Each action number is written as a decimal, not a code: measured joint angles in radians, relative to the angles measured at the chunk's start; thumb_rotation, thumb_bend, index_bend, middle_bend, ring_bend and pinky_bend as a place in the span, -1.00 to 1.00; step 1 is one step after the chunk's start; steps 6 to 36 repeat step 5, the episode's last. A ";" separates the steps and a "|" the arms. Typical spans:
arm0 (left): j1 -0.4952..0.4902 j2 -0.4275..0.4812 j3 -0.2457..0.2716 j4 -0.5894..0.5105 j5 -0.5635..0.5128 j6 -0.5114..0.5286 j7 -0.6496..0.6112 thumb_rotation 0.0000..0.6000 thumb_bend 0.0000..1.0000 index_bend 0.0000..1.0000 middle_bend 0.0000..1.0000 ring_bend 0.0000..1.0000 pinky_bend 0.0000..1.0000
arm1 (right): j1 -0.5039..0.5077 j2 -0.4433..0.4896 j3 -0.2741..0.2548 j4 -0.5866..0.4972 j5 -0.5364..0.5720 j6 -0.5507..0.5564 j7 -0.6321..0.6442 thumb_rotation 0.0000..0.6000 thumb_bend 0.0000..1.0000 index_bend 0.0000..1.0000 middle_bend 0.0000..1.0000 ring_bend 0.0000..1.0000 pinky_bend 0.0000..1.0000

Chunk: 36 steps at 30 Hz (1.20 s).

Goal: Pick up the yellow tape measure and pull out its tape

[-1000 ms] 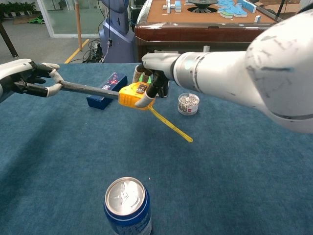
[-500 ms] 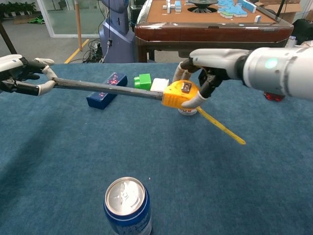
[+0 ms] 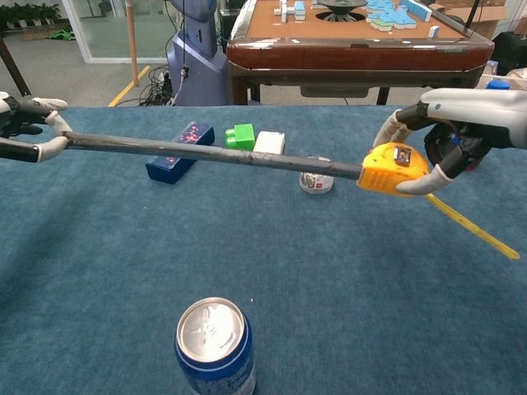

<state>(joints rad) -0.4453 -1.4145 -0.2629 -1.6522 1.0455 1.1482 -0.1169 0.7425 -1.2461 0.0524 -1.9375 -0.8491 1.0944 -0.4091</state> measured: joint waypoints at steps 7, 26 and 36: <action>0.004 0.006 -0.002 0.001 -0.001 -0.004 -0.004 1.00 0.03 -0.01 -0.95 -1.00 -1.00 | -0.024 0.024 -0.003 -0.009 -0.022 0.005 0.013 1.00 0.47 0.43 0.36 0.27 -0.14; 0.004 0.006 -0.002 0.001 -0.001 -0.004 -0.004 1.00 0.03 -0.01 -0.95 -1.00 -1.00 | -0.024 0.024 -0.003 -0.009 -0.022 0.005 0.013 1.00 0.47 0.43 0.36 0.27 -0.14; 0.004 0.006 -0.002 0.001 -0.001 -0.004 -0.004 1.00 0.03 -0.01 -0.95 -1.00 -1.00 | -0.024 0.024 -0.003 -0.009 -0.022 0.005 0.013 1.00 0.47 0.43 0.36 0.27 -0.14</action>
